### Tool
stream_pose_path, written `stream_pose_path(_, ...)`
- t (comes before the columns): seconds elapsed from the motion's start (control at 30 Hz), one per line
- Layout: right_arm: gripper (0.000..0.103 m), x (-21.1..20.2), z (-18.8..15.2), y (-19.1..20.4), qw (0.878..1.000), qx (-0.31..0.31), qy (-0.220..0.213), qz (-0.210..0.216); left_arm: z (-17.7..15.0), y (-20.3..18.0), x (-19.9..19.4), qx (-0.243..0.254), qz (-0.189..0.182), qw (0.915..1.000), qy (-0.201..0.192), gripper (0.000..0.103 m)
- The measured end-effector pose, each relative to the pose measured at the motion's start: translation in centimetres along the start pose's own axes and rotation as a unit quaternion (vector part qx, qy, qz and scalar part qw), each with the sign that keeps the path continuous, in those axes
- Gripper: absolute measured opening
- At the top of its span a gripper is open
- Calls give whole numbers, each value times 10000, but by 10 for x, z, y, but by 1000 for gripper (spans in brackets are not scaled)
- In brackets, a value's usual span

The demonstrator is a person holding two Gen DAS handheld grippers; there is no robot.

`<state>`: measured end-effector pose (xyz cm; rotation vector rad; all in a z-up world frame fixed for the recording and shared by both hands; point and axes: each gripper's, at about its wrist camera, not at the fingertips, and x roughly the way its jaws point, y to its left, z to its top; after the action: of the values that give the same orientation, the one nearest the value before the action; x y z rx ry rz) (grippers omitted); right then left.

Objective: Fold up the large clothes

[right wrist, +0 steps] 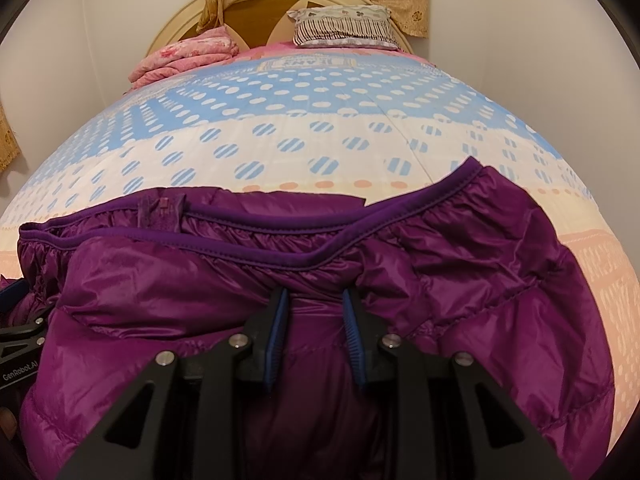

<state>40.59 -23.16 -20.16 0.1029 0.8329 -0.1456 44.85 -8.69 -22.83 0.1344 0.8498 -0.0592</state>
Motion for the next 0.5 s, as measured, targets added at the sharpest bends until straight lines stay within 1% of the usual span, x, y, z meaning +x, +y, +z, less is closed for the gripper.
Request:
stream_pose_path(0.2, 31, 0, 0, 1, 10000, -34, 14, -42, 0, 0, 0, 4, 1, 10000, 1, 102)
stream_pose_path(0.4, 32, 1, 3, 5, 9991, -304, 141, -277, 0, -1, 0, 8, 29, 10000, 6, 102)
stream_pose_path(0.5, 33, -3, 4, 3, 9990, -303, 183, -263, -1, 0, 1, -5, 16, 10000, 10, 102)
